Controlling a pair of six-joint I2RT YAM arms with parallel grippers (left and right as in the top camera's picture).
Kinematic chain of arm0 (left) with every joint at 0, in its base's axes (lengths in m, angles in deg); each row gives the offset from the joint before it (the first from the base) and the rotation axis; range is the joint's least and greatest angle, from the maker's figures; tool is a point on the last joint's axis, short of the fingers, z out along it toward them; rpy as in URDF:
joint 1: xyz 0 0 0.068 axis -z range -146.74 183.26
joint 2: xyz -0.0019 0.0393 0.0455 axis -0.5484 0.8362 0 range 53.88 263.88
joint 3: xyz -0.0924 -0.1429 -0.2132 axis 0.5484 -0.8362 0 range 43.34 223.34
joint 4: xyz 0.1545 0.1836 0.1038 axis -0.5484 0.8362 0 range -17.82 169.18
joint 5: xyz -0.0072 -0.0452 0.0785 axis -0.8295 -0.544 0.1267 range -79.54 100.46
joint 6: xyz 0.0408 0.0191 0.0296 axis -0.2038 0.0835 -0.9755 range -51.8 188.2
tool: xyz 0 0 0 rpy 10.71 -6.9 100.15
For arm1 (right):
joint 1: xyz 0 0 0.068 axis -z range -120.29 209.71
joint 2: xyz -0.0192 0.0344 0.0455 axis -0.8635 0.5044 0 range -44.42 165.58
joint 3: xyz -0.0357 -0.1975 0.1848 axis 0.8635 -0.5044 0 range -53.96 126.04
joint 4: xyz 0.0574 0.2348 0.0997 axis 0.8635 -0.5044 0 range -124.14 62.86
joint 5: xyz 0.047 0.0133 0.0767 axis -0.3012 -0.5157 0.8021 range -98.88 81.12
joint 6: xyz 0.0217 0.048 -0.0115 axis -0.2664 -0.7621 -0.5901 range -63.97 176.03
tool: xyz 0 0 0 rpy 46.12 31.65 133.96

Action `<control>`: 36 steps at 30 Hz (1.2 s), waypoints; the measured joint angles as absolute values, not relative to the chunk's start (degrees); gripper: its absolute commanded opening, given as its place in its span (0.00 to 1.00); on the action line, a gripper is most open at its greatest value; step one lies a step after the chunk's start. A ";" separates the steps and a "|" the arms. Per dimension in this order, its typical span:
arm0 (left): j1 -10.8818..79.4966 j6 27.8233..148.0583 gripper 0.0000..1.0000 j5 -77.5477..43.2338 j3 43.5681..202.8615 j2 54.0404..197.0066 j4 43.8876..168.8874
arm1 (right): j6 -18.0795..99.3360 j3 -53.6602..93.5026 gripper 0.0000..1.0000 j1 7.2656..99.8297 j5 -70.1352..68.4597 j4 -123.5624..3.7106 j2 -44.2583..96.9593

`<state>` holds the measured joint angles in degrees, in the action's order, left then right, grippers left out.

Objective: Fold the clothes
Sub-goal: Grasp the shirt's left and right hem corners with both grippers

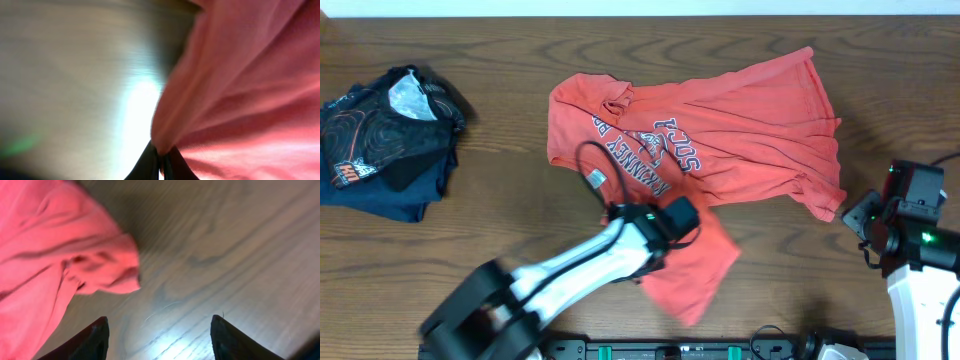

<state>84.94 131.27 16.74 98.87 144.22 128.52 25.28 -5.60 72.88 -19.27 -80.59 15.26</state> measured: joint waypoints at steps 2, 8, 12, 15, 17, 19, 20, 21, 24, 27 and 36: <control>83.58 131.12 0.06 20.98 98.87 139.41 132.76 | 27.19 -5.60 0.67 72.88 -16.96 -80.50 17.07; 75.91 130.90 0.06 30.05 98.87 128.62 135.40 | 30.51 -5.60 0.69 72.88 -12.52 -80.29 24.68; 68.37 130.86 0.06 33.44 98.87 125.36 135.40 | 31.27 -5.60 0.70 72.88 -11.08 -77.97 29.81; 62.97 130.22 0.06 34.73 98.87 125.38 135.36 | 31.51 -5.57 0.69 72.88 -10.66 -73.77 34.06; 60.15 129.83 0.06 35.61 98.87 125.60 135.32 | 31.60 -5.60 0.68 72.88 -10.42 -71.43 36.57; 57.33 129.63 0.06 36.59 98.87 126.06 135.29 | 31.73 -5.60 0.67 72.88 -10.25 -68.72 39.19; 56.13 129.61 0.06 36.81 98.87 126.30 135.25 | 31.75 -5.60 0.66 72.88 -10.14 -67.28 40.44; 55.04 129.52 0.06 36.98 98.87 126.63 135.27 | 31.75 -5.57 0.66 72.88 -10.09 -65.60 41.86; 53.49 129.13 0.06 37.49 98.87 127.52 135.29 | 31.84 -5.57 0.65 72.86 -9.11 -62.56 45.25; 53.33 128.56 0.06 37.51 98.87 128.29 135.21 | 32.52 -5.57 0.63 72.51 -6.95 -59.59 47.89; 53.29 128.12 0.06 37.42 98.87 130.06 134.75 | 33.68 -5.36 0.27 67.57 -4.35 -48.72 52.79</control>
<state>53.29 128.12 37.42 98.87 130.06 134.75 33.68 -5.36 67.57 -4.35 -48.72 52.79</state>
